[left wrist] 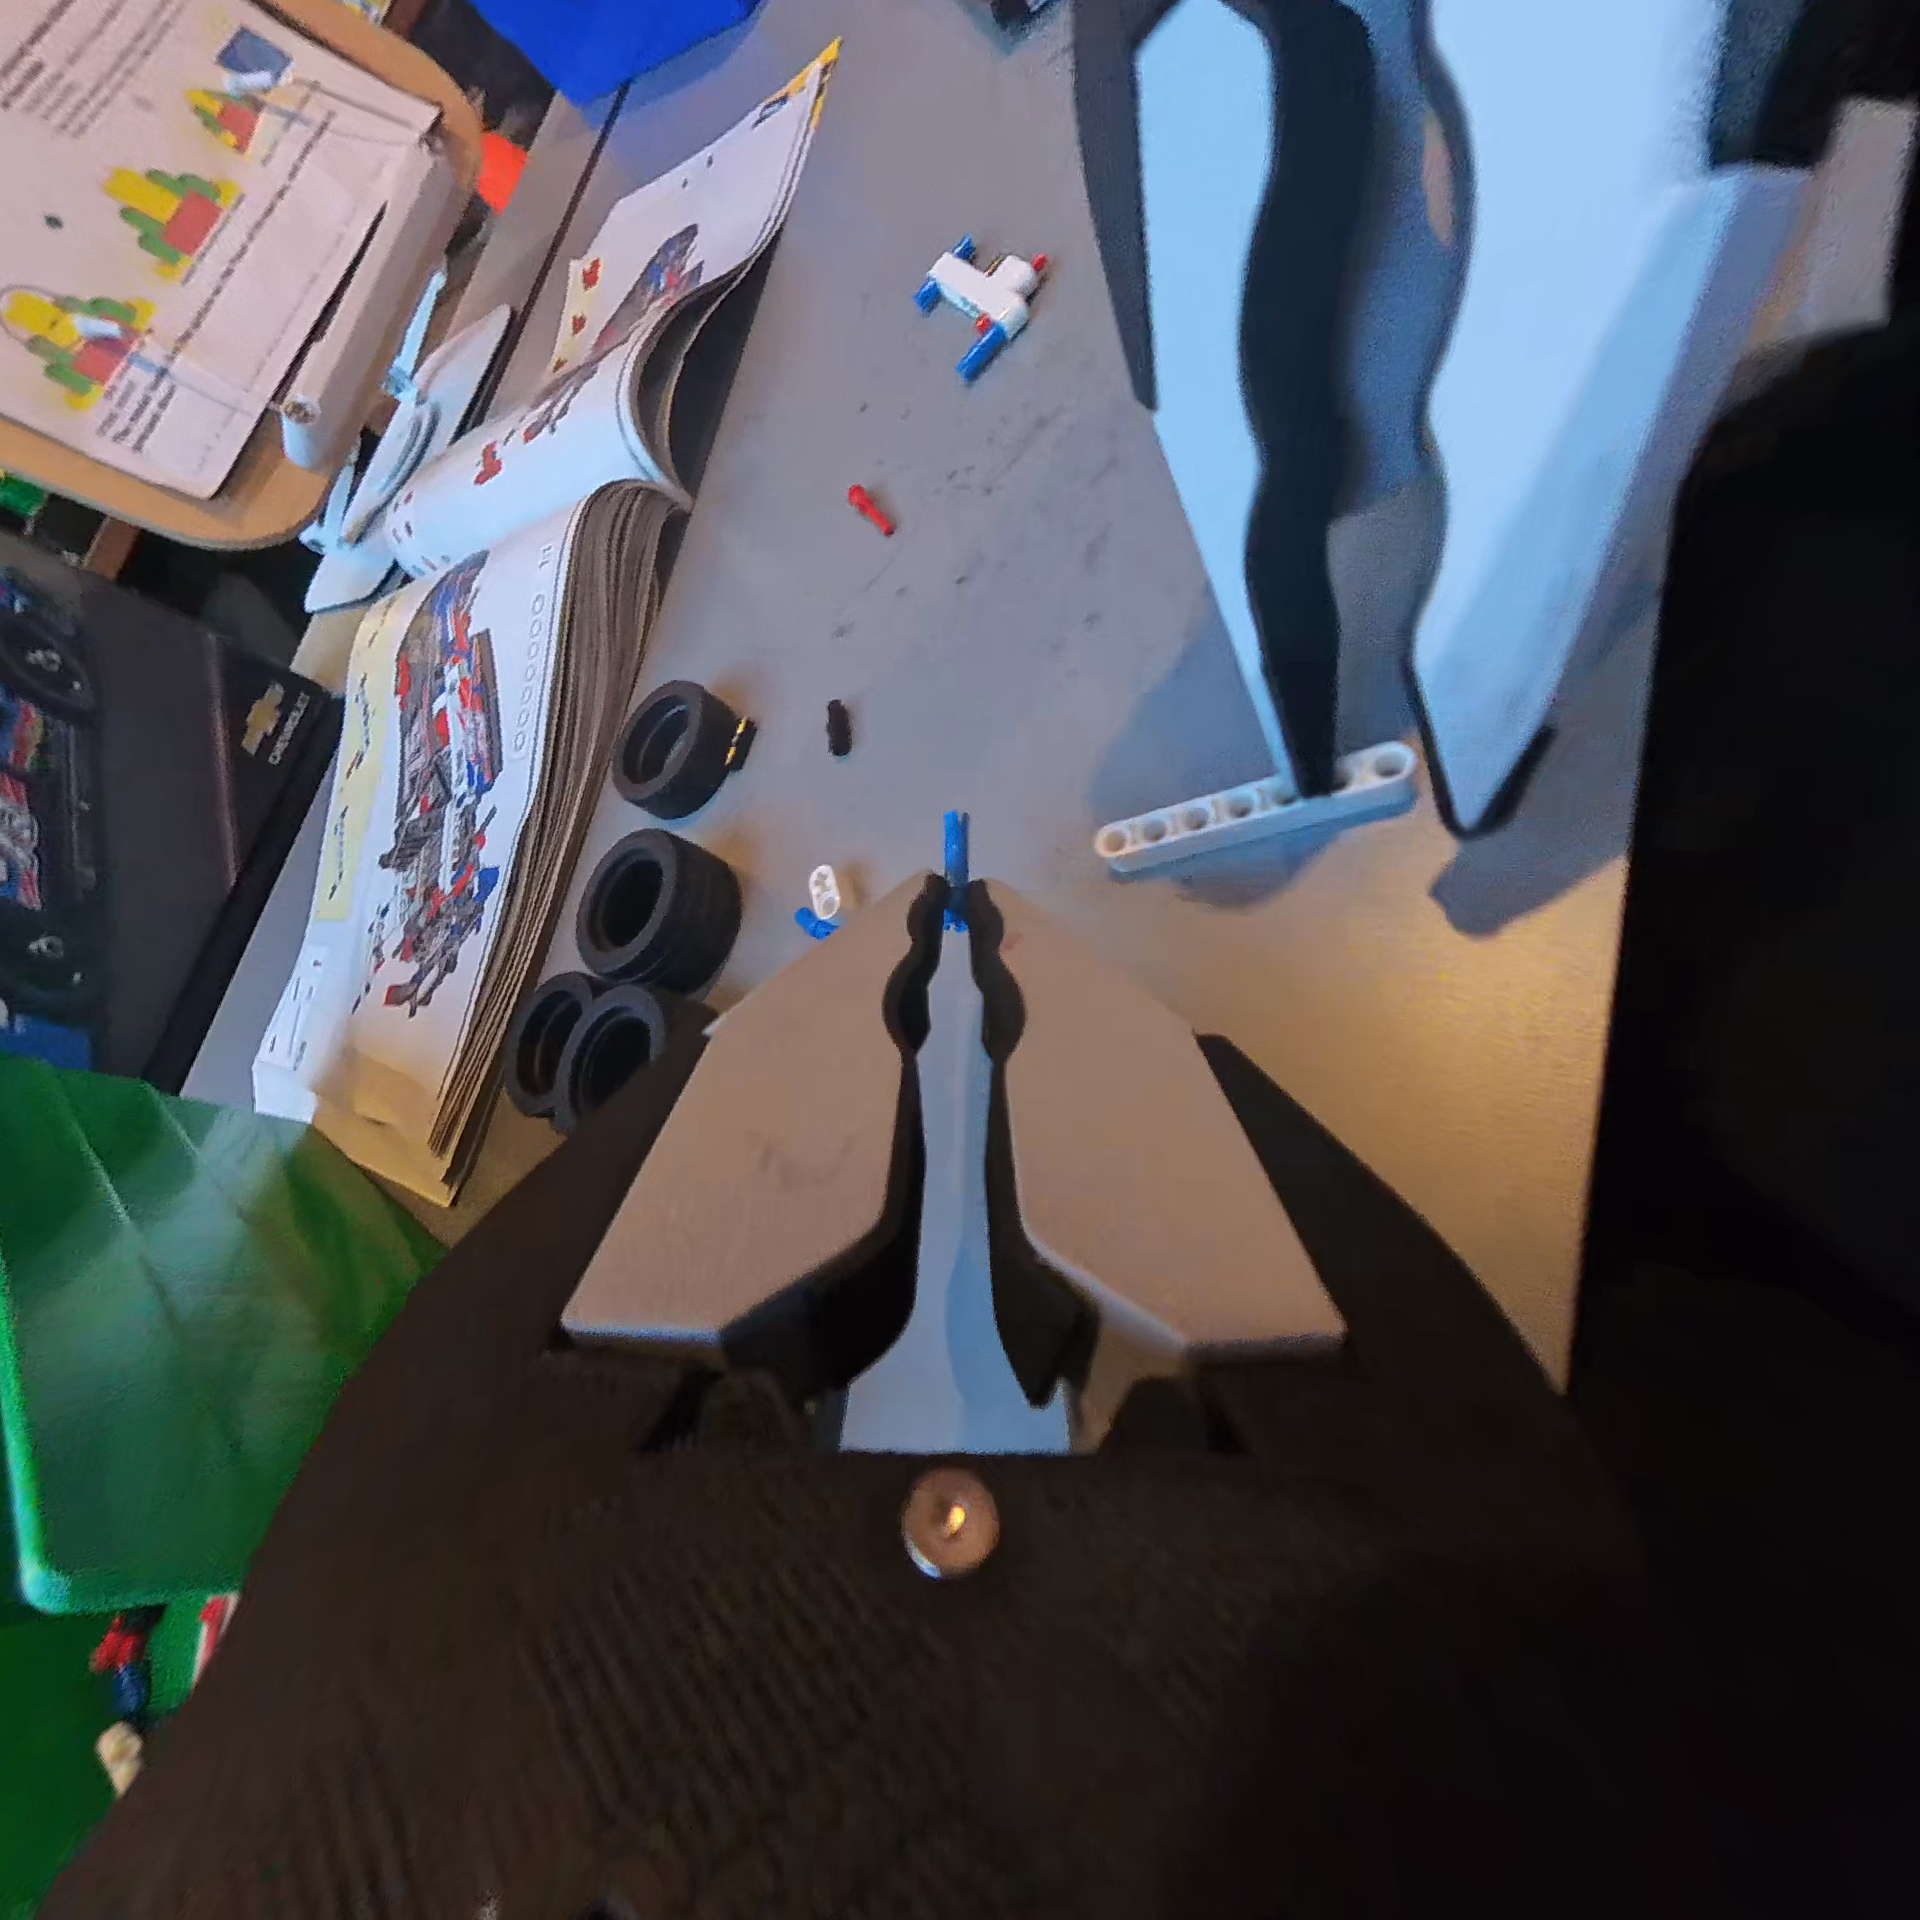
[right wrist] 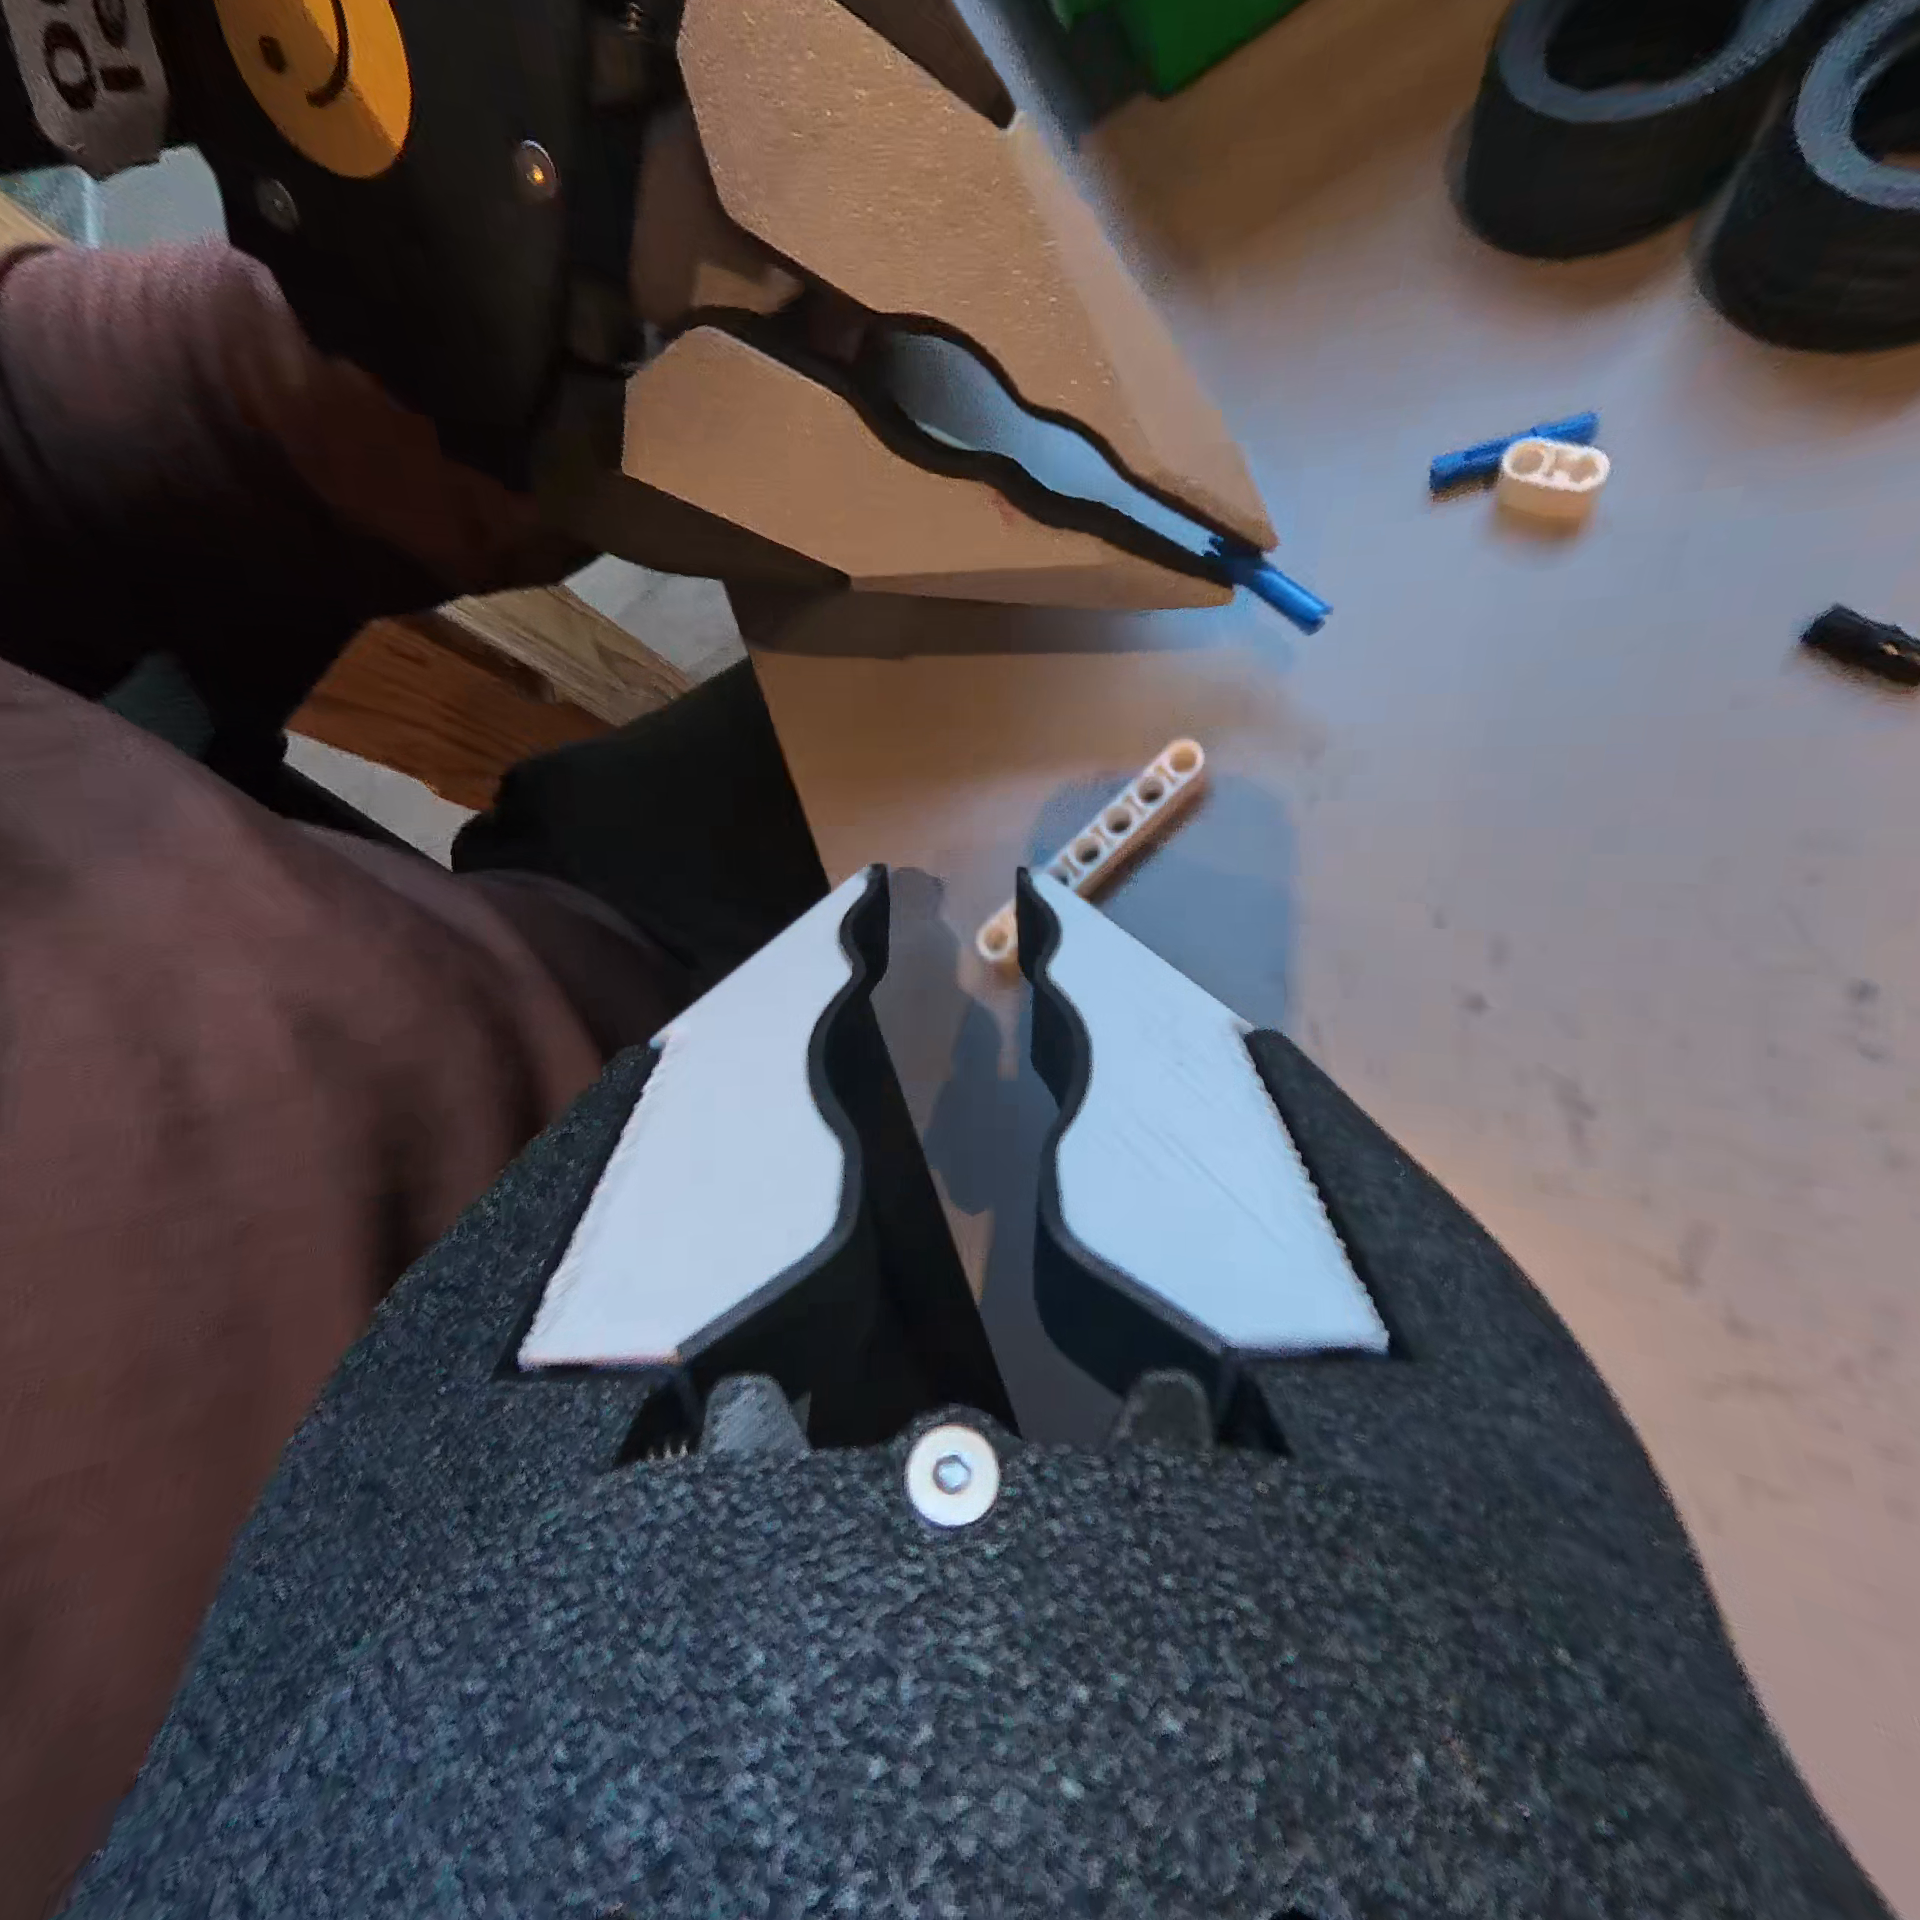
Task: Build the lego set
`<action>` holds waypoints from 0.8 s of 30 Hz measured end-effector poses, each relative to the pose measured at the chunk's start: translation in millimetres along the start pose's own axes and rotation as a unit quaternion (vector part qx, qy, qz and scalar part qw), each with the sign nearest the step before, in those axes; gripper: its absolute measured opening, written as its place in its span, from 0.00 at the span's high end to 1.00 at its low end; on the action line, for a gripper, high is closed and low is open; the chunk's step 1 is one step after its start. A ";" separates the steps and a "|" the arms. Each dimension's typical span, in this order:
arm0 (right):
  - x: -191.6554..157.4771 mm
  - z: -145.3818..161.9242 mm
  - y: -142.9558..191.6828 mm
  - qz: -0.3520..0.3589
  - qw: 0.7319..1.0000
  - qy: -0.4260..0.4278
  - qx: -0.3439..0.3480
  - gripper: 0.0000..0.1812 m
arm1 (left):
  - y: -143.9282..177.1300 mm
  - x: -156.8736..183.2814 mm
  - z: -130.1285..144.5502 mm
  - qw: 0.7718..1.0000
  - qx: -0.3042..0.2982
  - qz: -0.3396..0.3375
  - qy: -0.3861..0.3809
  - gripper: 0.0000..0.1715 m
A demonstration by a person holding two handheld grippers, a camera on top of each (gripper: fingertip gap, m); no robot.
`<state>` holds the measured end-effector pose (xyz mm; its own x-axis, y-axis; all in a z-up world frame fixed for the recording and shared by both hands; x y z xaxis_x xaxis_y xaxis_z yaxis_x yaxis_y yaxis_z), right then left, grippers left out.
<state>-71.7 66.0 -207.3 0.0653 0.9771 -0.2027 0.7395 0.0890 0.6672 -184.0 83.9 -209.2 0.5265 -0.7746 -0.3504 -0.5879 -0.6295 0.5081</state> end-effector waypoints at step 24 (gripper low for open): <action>20.0 -31.0 -2.9 0.201 0.888 0.397 -0.113 0.89 | 5.9 7.8 -3.2 0.999 0.028 0.045 -0.009 0.99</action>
Point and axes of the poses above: each gripper's, where its closed fingertips meet, y back along the fingers, z out of its underside, x = y × z across the jaws, the point moved 7 cm from there along y, back along the fingers, and after that the axes turned 14 degrees about y, right-handed, at the moved point
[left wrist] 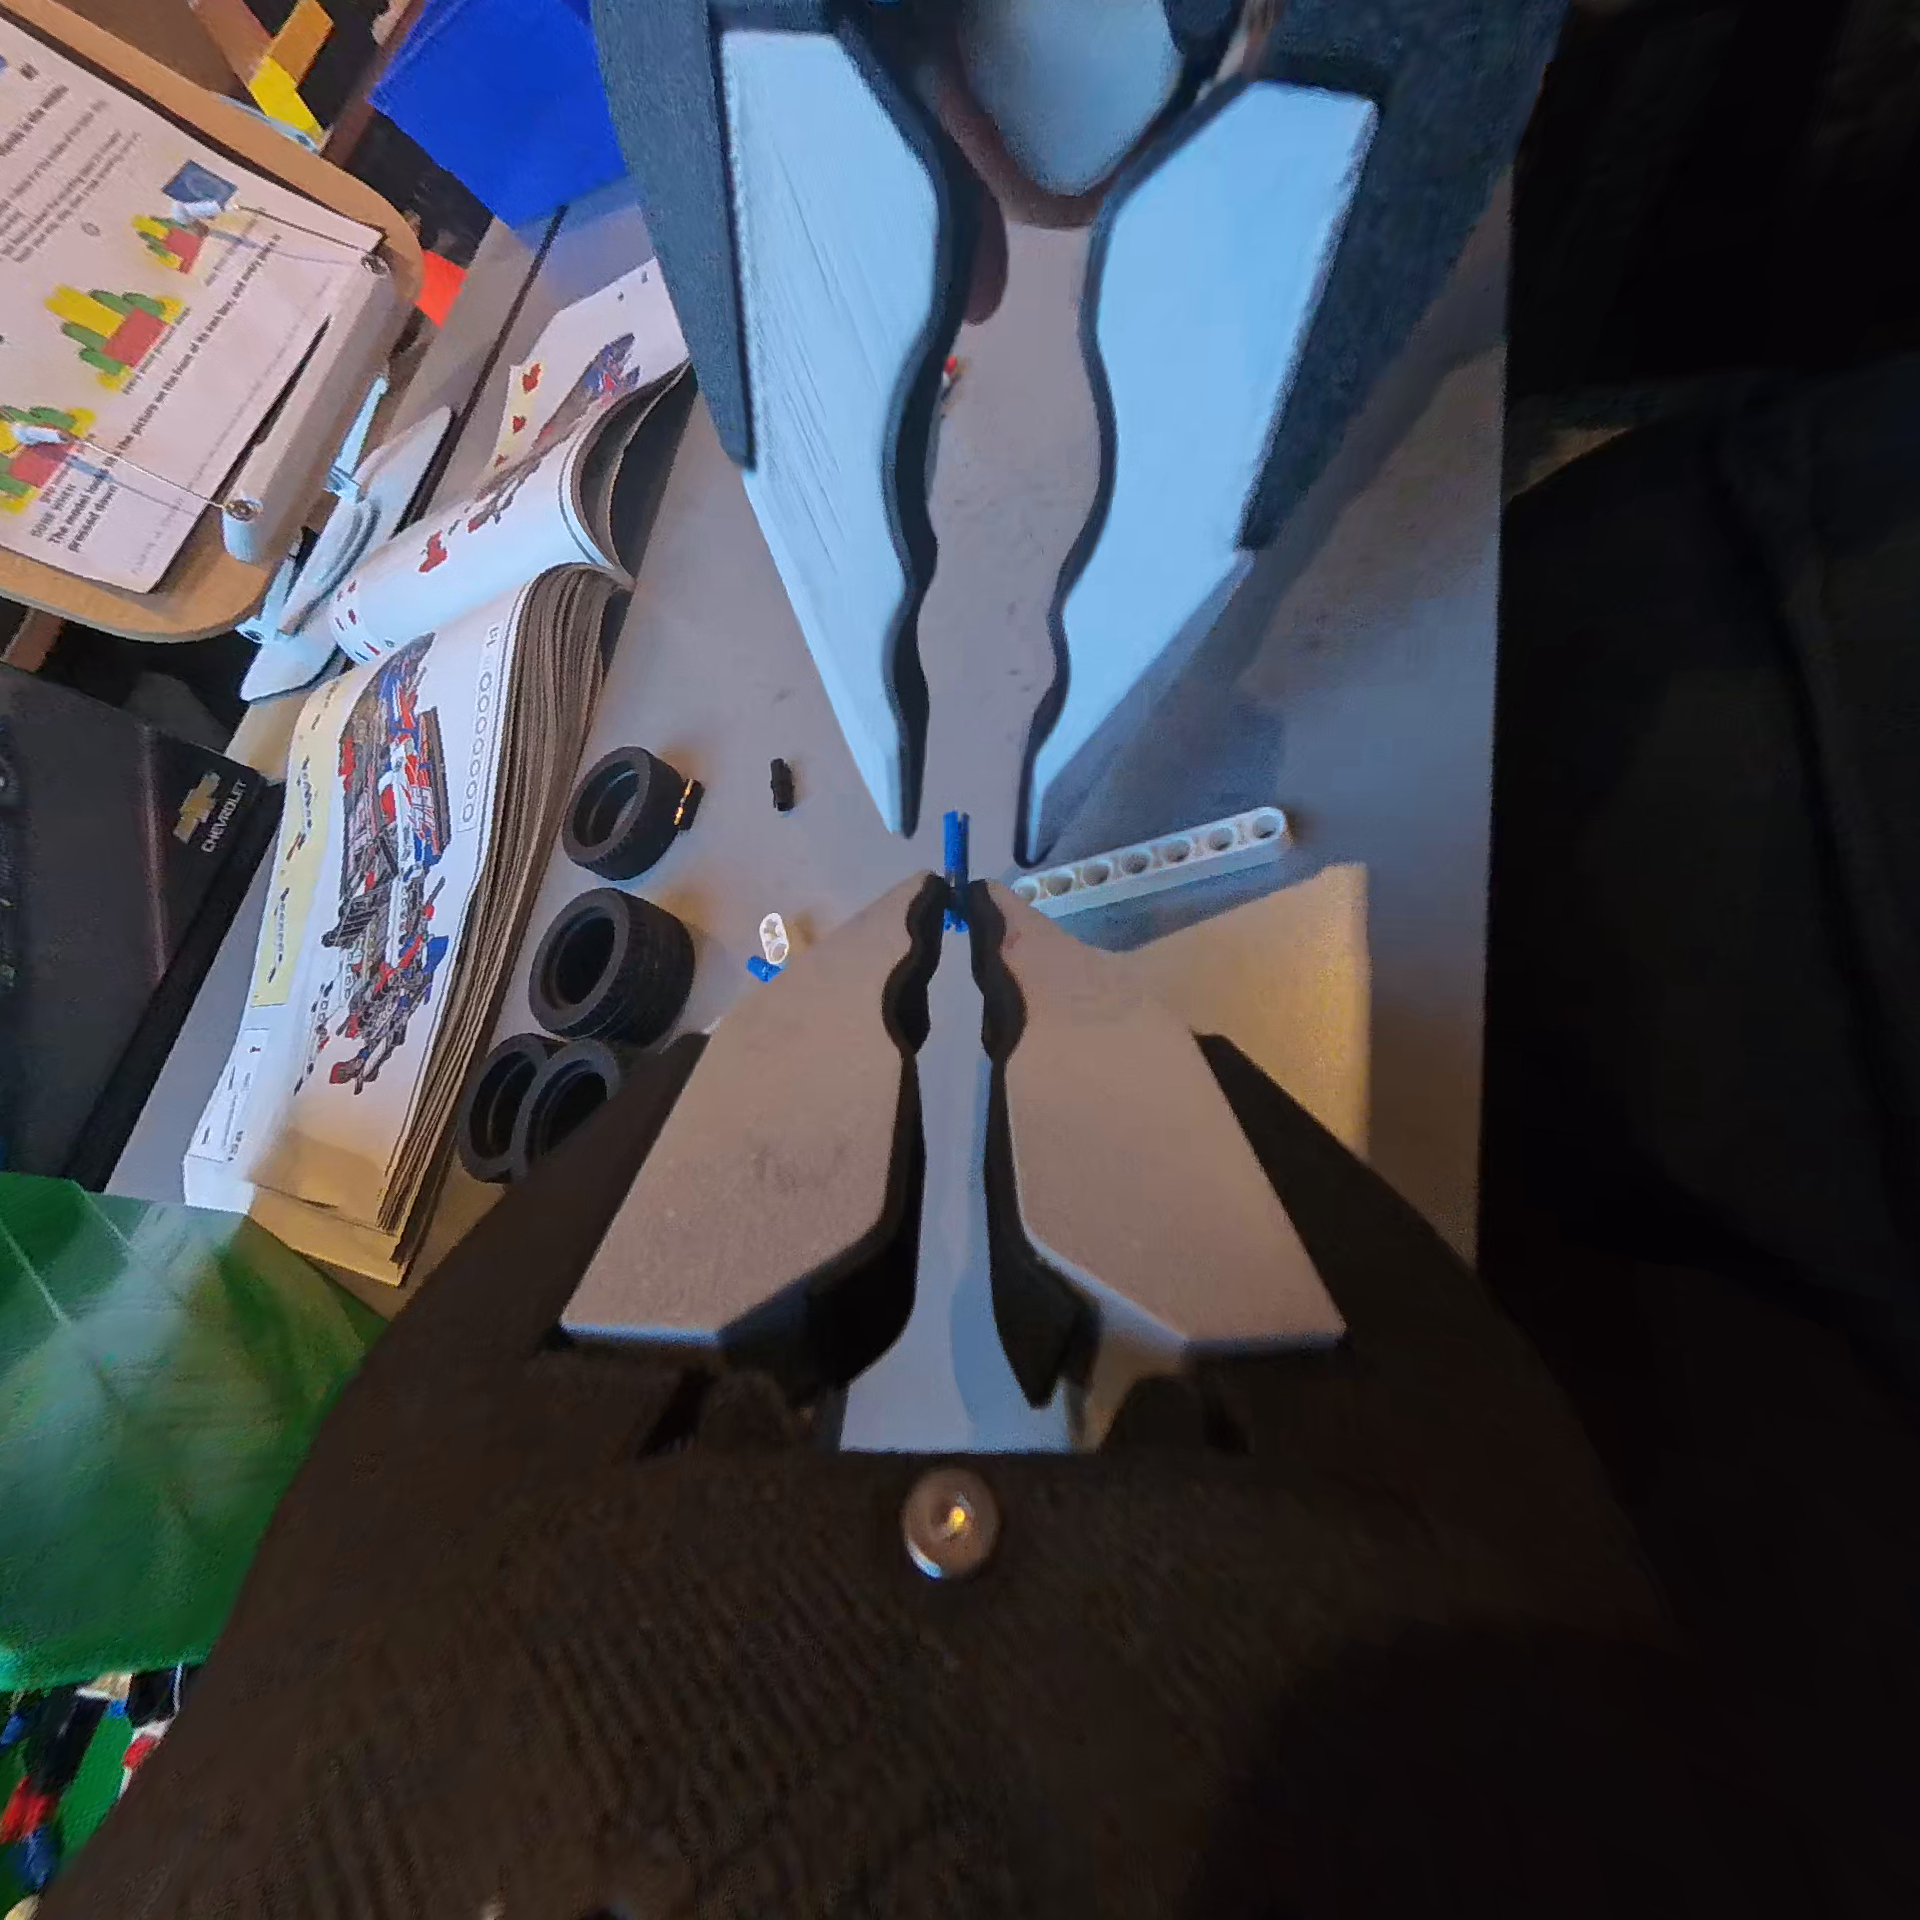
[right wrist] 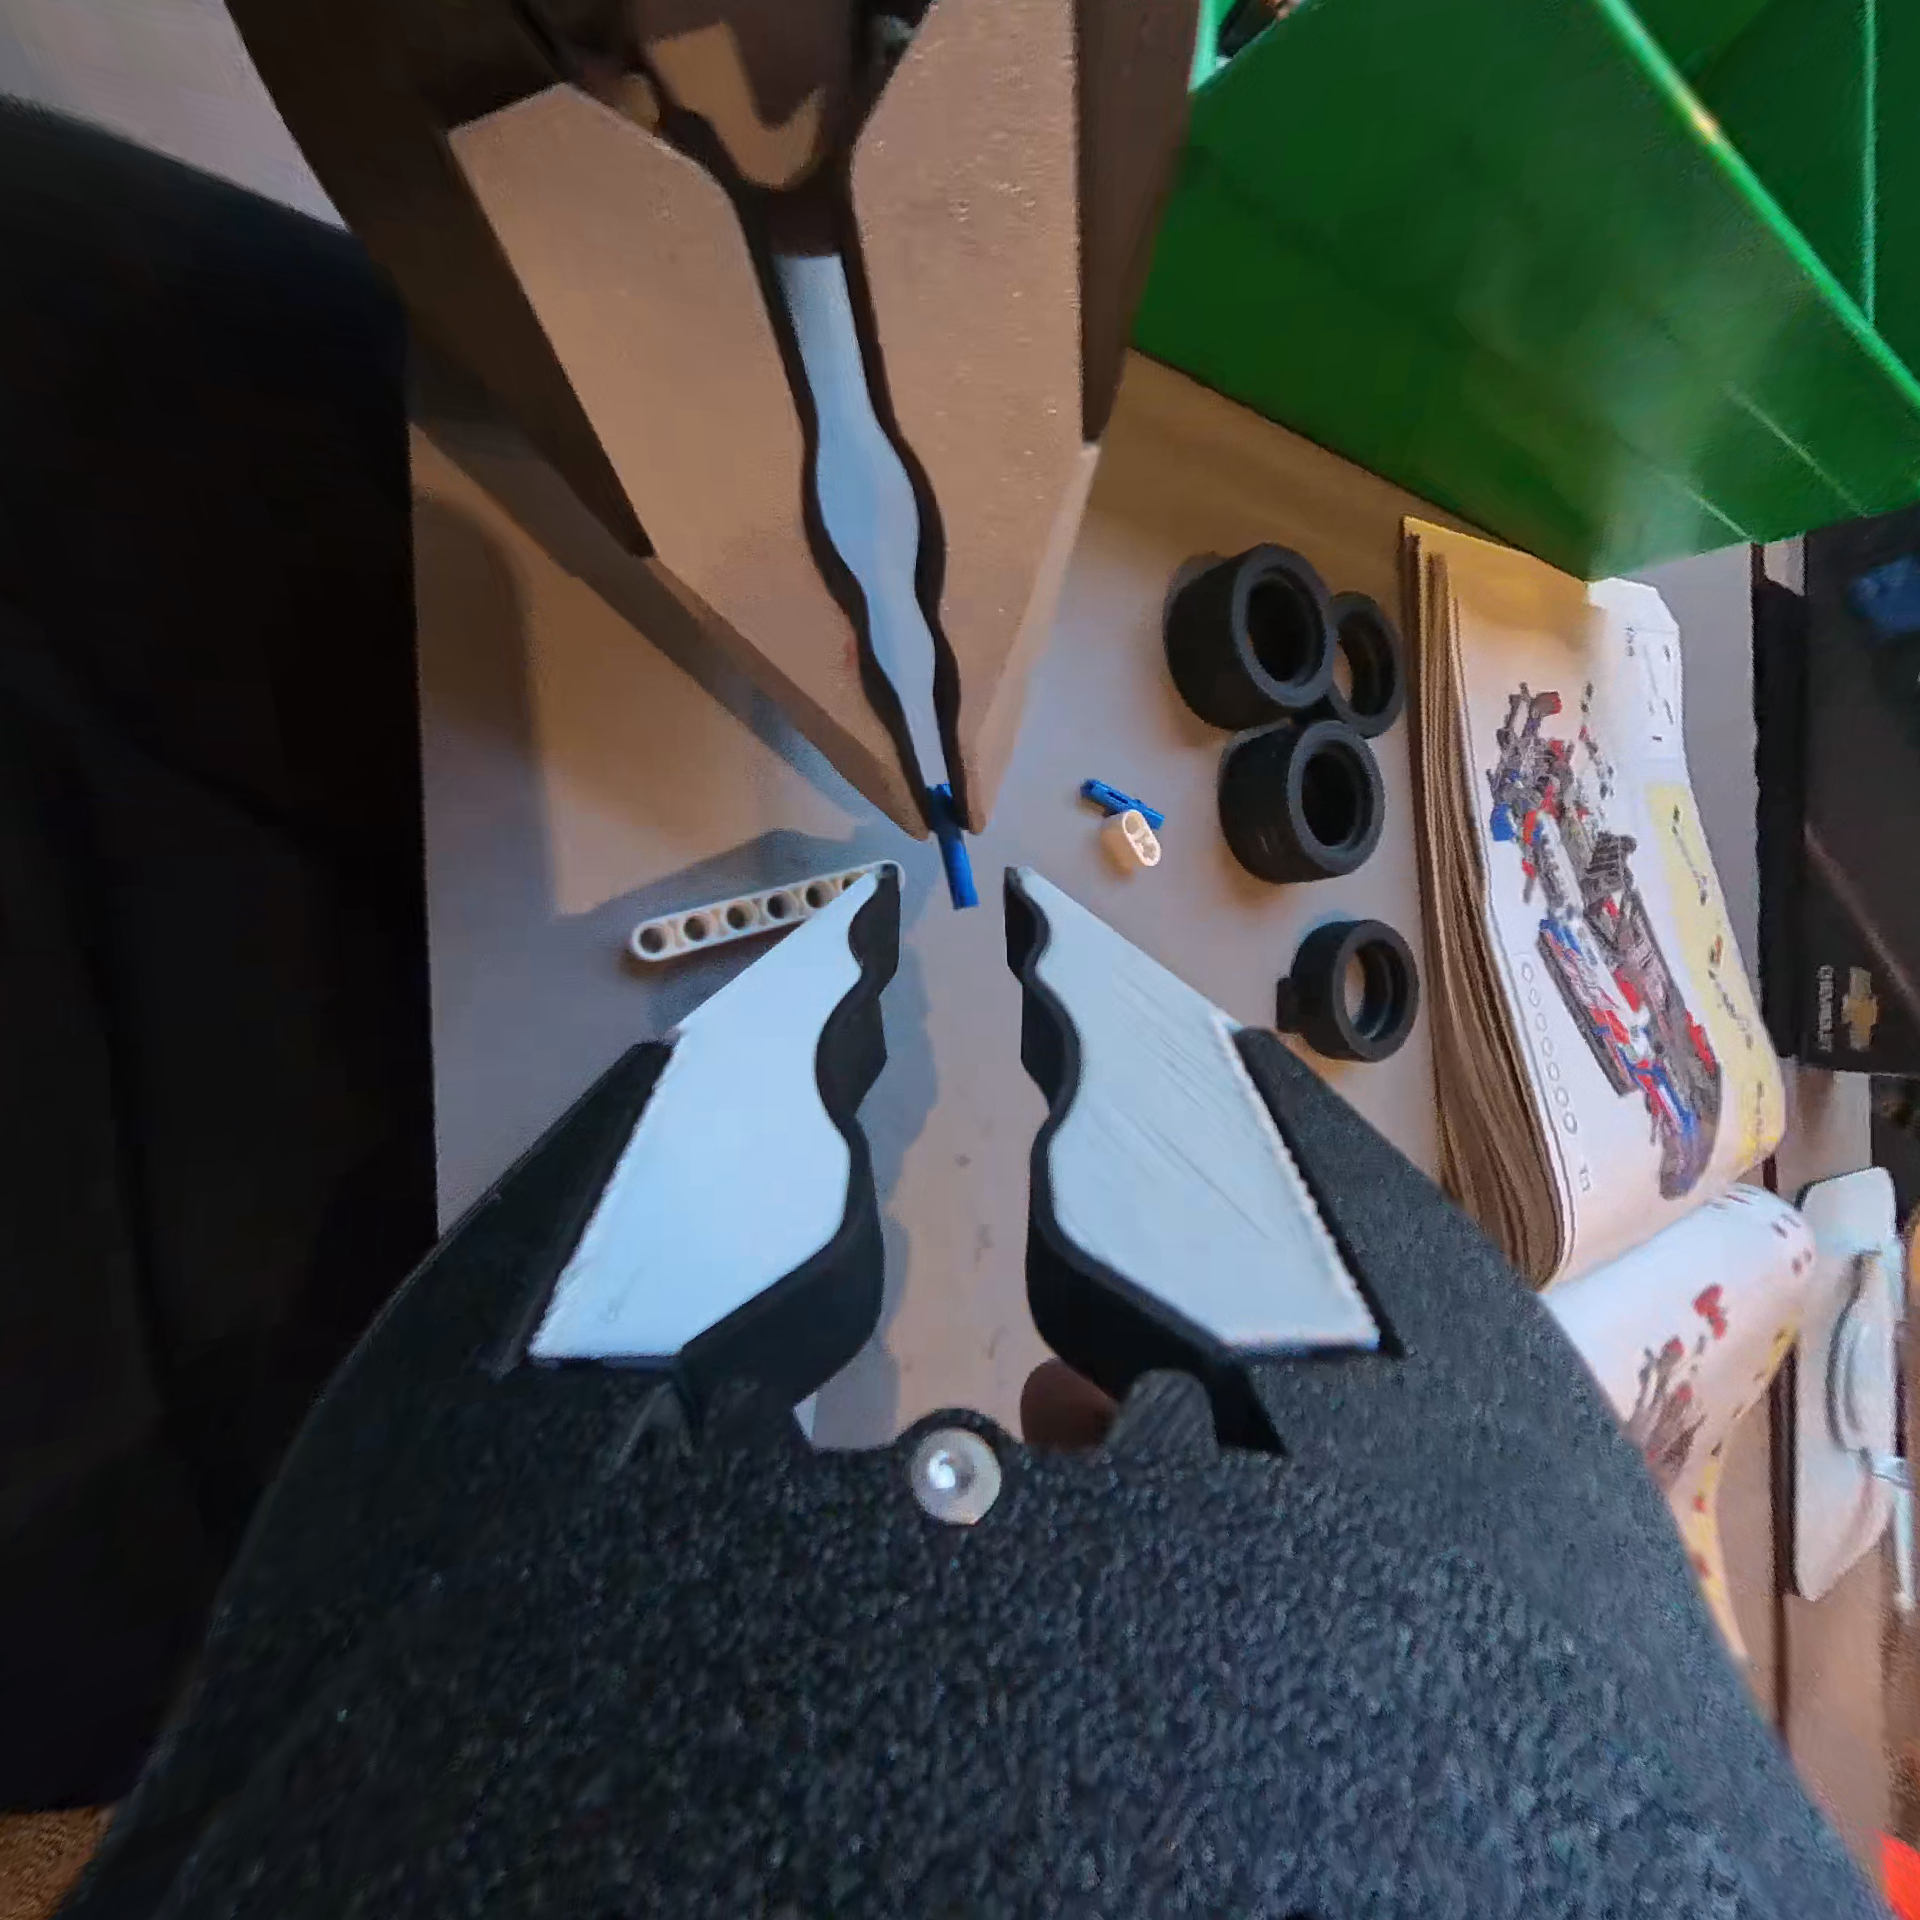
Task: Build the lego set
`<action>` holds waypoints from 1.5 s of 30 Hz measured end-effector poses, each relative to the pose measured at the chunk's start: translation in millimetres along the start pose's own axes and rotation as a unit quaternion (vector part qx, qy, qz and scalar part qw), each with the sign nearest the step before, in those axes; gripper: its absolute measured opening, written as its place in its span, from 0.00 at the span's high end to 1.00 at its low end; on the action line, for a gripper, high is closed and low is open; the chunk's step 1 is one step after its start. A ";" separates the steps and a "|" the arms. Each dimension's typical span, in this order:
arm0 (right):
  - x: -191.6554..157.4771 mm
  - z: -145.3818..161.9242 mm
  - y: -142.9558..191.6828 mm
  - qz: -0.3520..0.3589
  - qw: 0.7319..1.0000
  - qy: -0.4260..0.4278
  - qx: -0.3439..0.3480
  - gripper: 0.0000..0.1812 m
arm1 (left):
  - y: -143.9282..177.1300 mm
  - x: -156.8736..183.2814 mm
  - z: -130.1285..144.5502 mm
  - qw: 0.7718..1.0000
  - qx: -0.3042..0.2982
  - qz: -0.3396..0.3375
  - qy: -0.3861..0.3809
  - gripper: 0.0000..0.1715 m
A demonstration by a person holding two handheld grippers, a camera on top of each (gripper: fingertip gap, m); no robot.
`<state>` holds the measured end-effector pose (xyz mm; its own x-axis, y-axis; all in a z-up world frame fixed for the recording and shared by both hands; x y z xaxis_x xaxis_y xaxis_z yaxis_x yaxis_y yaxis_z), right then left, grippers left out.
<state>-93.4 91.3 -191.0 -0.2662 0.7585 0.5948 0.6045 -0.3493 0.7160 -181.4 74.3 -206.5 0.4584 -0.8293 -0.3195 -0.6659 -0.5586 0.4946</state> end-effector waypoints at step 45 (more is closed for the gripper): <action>14.5 22.9 -0.7 -0.284 0.687 -0.537 0.399 0.97 | 17.1 -1.2 -27.5 0.992 0.071 -0.103 0.020 0.87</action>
Point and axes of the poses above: each gripper's, where its closed fingertips meet, y back along the fingers, z out of its underside, x = y × z across the jaws, the point moved 7 cm from there along y, back along the fingers, and after that the axes turned 14 degrees about y, right-handed, at the moved point
